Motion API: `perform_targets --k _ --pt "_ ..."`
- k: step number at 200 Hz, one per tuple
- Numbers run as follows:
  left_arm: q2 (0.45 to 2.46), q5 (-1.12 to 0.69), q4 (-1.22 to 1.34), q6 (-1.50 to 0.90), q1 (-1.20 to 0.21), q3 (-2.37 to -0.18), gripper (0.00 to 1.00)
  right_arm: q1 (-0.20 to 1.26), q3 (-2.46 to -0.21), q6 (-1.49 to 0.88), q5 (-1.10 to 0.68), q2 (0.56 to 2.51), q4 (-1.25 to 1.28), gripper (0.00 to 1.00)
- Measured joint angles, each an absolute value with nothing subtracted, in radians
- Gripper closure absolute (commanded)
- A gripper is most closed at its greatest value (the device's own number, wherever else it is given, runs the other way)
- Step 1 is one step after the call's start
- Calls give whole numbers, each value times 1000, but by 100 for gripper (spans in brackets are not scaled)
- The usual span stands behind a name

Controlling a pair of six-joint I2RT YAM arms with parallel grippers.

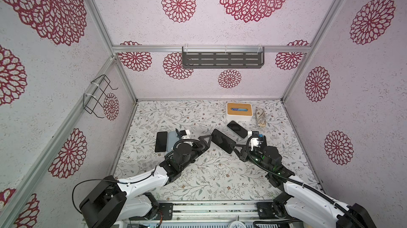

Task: Take the phone out of the phone case
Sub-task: Pass the phone.

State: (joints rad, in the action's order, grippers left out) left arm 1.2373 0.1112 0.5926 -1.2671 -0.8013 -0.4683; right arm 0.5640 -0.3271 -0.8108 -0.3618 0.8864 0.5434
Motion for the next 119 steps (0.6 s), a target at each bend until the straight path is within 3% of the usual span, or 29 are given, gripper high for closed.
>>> perform_targets --k 51,119 --pt "1523 -39 1179 -1303 -792 -416 3 559 -368 -875 -414 892 645 100" --pt "1605 -96 1367 -1337 -786 -455 1 559 -368 -913 -437 893 677 100"
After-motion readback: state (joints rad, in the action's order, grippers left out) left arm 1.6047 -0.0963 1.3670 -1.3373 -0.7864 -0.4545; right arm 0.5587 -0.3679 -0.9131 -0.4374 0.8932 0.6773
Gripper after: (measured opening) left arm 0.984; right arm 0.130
